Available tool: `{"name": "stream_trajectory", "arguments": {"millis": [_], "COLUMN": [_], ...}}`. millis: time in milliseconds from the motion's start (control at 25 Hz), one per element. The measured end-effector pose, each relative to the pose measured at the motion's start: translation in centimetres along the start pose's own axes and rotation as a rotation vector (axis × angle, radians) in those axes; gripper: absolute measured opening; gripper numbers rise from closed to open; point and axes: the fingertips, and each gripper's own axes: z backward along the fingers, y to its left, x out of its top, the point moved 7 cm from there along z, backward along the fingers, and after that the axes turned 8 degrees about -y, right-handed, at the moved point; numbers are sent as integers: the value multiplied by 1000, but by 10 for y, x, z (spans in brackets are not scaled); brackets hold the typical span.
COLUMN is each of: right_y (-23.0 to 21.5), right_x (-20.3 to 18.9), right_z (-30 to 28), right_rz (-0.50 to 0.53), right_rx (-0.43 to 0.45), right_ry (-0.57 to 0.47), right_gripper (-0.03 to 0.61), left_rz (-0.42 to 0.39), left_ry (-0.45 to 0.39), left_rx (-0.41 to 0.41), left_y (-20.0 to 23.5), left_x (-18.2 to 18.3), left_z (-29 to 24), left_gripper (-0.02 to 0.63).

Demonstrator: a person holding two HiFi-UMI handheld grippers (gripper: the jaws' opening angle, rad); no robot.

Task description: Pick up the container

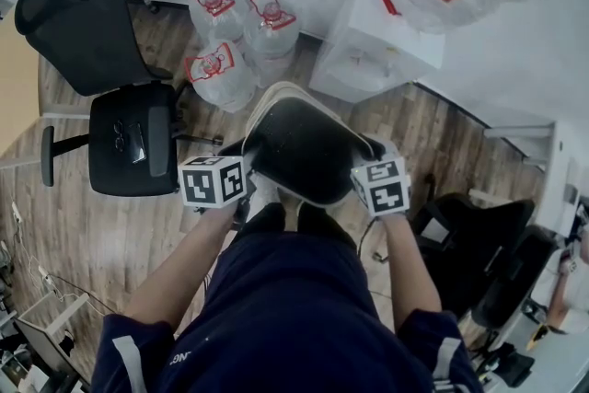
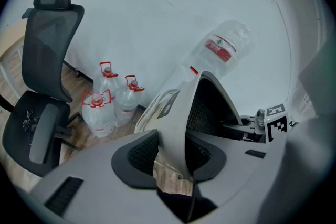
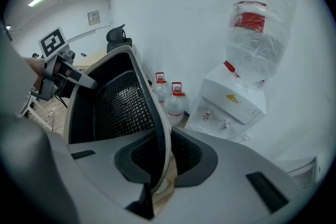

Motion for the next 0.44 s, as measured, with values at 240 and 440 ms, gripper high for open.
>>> {"name": "stream_trajectory", "arguments": {"millis": [240, 440], "right_y": [4, 9], "right_x": [-1, -4], "right_z": [1, 0], "right_rz": [-5, -12], "right_rx": [-3, 4], "right_ry": [0, 3], "right_gripper": [57, 57], "left_rz": [7, 10], "left_ry": [-5, 2], "left_rx": [3, 7], "left_y": [2, 5], "left_x": [-2, -5], "left_z": [3, 6], "left_gripper": [138, 138]}}
